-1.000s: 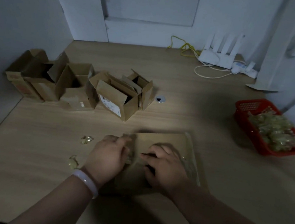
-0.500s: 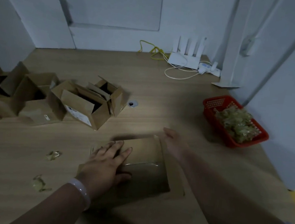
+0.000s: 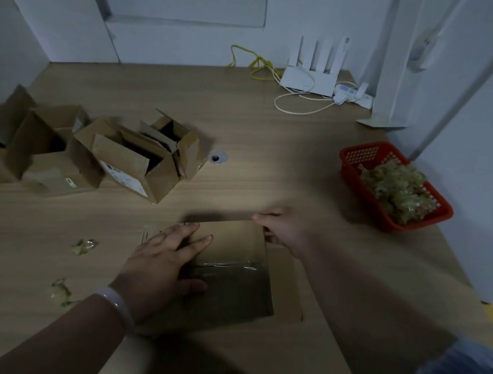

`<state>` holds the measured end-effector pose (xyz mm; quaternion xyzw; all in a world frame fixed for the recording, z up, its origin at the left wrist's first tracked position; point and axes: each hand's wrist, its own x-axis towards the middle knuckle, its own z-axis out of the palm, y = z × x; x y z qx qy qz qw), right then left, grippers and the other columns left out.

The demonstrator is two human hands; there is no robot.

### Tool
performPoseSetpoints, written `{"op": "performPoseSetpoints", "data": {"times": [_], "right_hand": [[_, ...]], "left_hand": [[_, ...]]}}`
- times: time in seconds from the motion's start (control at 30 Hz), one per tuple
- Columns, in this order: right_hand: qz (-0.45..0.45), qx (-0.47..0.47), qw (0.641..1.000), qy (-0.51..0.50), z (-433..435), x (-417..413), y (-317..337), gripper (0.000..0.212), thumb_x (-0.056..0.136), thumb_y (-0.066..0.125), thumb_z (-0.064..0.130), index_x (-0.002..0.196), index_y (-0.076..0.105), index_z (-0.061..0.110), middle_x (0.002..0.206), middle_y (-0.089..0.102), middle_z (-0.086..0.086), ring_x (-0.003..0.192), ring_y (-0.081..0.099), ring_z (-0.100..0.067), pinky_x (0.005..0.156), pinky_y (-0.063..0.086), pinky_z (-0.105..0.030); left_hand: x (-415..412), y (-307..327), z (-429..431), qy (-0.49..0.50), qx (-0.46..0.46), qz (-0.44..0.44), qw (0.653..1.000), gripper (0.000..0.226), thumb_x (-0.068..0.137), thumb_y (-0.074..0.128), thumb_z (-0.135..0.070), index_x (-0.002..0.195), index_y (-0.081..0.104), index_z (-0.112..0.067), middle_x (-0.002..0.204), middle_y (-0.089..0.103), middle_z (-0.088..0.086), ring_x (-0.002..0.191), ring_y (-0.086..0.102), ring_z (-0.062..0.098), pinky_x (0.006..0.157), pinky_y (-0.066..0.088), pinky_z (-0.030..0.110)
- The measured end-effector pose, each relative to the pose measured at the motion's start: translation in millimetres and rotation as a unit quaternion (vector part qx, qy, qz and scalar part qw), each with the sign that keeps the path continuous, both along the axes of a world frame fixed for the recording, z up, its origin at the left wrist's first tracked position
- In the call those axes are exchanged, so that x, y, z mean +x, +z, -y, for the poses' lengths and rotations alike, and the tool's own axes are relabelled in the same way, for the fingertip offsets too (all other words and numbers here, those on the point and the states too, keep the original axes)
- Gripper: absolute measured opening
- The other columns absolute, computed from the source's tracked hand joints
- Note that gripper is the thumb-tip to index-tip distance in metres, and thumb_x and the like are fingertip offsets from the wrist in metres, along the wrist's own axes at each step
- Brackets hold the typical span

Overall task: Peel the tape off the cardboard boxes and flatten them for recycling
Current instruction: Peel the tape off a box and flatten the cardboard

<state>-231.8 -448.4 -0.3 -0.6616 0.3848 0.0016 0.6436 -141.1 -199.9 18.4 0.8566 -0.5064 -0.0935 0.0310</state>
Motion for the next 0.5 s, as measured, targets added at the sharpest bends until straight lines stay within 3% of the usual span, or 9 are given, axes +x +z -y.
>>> {"op": "performPoseSetpoints", "data": {"times": [0.2,0.3,0.4,0.5], "right_hand": [[0.003,0.041,0.998,-0.053,-0.1,3.4,-12.2,0.008,0.081,0.074,0.02,0.08,0.068,0.015,0.093,0.07,-0.009,0.089,0.068,-0.022,0.073,0.059,-0.035],[0.011,-0.045,0.997,-0.06,-5.3,-0.3,-14.0,0.012,0.084,0.071,0.028,0.072,0.067,0.025,0.086,0.07,0.0,0.087,0.067,-0.018,0.079,0.058,-0.037],[0.01,-0.163,0.985,-0.051,-13.9,-8.8,-14.1,0.015,0.089,0.064,0.034,0.075,0.062,0.028,0.074,0.061,0.016,0.073,0.059,-0.001,0.062,0.046,-0.018],[0.023,-0.25,0.964,-0.087,-19.3,-15.2,-14.5,0.012,0.093,0.059,0.033,0.084,0.063,0.025,0.069,0.054,0.019,0.065,0.049,0.002,0.051,0.03,-0.011]], "left_hand": [[-2.3,1.5,-0.6,0.005,-0.003,-0.01,1.0,0.085,0.077,0.052,-0.072,0.147,0.009,-0.05,0.159,-0.003,-0.015,0.145,0.001,0.01,0.115,0.007,0.024],[-1.8,2.5,1.1,0.01,-0.007,-0.016,1.0,0.085,0.076,0.054,-0.072,0.147,0.013,-0.05,0.159,0.001,-0.014,0.144,0.003,0.01,0.114,0.007,0.023],[-1.2,2.2,2.1,0.014,-0.008,-0.031,0.999,0.085,0.074,0.055,-0.072,0.147,0.017,-0.049,0.159,0.004,-0.013,0.144,0.005,0.011,0.116,0.008,0.025],[0.1,1.2,4.8,0.025,-0.007,-0.034,0.999,0.085,0.073,0.054,-0.074,0.146,0.017,-0.05,0.159,0.004,-0.013,0.144,0.007,0.012,0.117,0.012,0.027]]}}
